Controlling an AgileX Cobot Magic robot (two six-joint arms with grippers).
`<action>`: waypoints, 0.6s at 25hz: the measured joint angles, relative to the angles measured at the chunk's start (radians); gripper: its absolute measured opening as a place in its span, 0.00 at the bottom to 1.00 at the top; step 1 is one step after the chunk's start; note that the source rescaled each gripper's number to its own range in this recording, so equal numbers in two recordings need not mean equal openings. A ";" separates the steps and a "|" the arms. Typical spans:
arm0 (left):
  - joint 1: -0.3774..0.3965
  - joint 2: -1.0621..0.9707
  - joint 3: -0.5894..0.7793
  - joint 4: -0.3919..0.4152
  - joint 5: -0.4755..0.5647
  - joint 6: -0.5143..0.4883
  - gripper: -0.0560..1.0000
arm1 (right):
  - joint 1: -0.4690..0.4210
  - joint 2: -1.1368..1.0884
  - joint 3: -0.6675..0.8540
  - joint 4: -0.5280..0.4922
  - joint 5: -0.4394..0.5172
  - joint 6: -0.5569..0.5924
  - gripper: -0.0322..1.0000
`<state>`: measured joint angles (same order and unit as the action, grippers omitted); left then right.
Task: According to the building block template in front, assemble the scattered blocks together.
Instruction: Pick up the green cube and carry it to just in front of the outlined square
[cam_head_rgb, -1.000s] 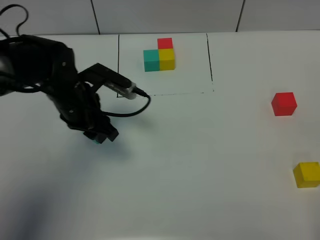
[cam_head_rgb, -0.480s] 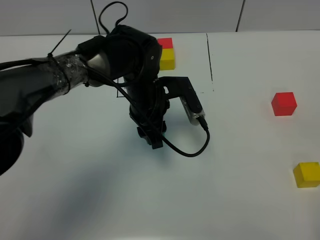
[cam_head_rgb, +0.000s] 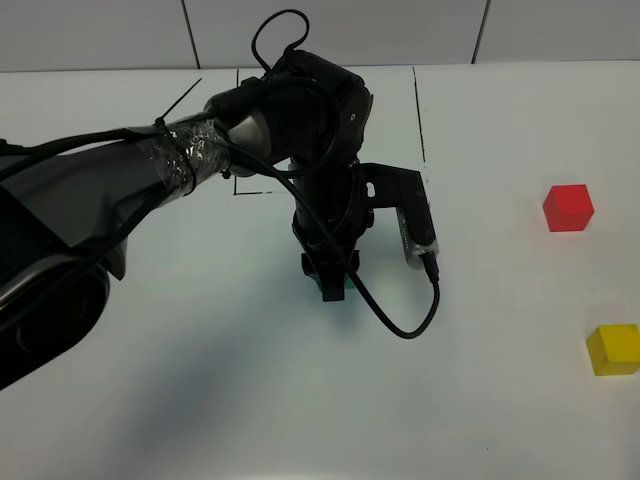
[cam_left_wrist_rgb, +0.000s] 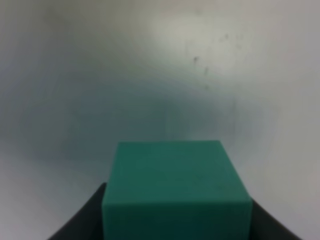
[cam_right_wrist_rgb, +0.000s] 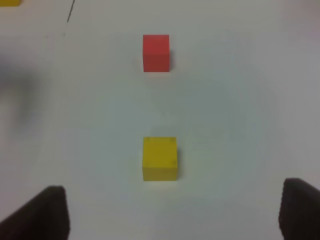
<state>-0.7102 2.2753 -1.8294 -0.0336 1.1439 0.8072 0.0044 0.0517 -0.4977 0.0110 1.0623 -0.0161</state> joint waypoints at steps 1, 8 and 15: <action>-0.001 0.000 0.000 0.000 -0.001 0.004 0.06 | 0.000 0.000 0.000 0.000 0.000 0.000 0.74; -0.001 0.002 0.000 0.026 -0.031 0.003 0.06 | 0.000 0.000 0.000 0.000 0.000 0.000 0.74; -0.001 0.018 -0.001 0.034 -0.076 -0.016 0.06 | 0.000 0.000 0.000 0.000 0.000 0.000 0.74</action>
<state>-0.7113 2.2935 -1.8304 0.0000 1.0682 0.7908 0.0044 0.0517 -0.4977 0.0110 1.0623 -0.0161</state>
